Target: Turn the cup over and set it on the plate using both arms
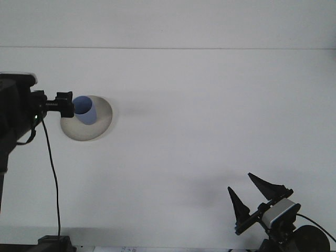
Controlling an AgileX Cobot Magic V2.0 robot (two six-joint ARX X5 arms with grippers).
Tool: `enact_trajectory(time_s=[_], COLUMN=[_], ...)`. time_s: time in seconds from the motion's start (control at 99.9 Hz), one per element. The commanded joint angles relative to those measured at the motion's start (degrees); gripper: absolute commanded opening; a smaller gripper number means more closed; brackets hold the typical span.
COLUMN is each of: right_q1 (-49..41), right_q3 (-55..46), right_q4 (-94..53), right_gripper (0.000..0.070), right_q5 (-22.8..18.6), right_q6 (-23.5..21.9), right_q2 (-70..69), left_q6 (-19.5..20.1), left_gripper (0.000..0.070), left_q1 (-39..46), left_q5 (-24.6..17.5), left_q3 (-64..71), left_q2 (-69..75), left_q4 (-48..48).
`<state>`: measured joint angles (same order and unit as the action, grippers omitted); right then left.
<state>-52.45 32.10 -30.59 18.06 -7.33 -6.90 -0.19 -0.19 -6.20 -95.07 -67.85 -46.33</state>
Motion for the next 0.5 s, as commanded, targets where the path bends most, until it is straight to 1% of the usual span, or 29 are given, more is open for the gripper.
enact_trajectory(time_s=[0.0, 0.11, 0.25, 0.36, 0.49], right_q1=[-0.6, -0.6, -0.6, -0.6, -0.6], right_q3=[0.1, 0.1, 0.1, 0.1, 0.1], right_q4=[0.6, 1.0, 1.3, 1.3, 1.3], right_gripper=[0.0492, 0.0492, 0.0492, 0.0492, 0.0492], right_q5=[0.2, 0.1, 0.0, 0.0, 0.0], right_q6=[-0.2, -0.2, -0.2, -0.4, -0.4], right_q2=[-0.3, -0.3, -0.3, -0.3, -0.3], left_q6=[-1.2, -3.0, -6.8, -10.3, -13.7], left_gripper=[0.0544, 0.0544, 0.0544, 0.0544, 0.0536], left_q1=[-0.6, -2.7, -5.6, -6.8, -7.0], left_q5=[-0.2, -0.7, -4.7, -4.9, -5.0], left_q3=[4.7, 16.9, 32.6, 42.9, 51.5], left_q2=[5.4, 16.5, 29.9, 39.3, 48.2], left_q4=[1.6, 5.1, 6.9, 7.1, 8.1])
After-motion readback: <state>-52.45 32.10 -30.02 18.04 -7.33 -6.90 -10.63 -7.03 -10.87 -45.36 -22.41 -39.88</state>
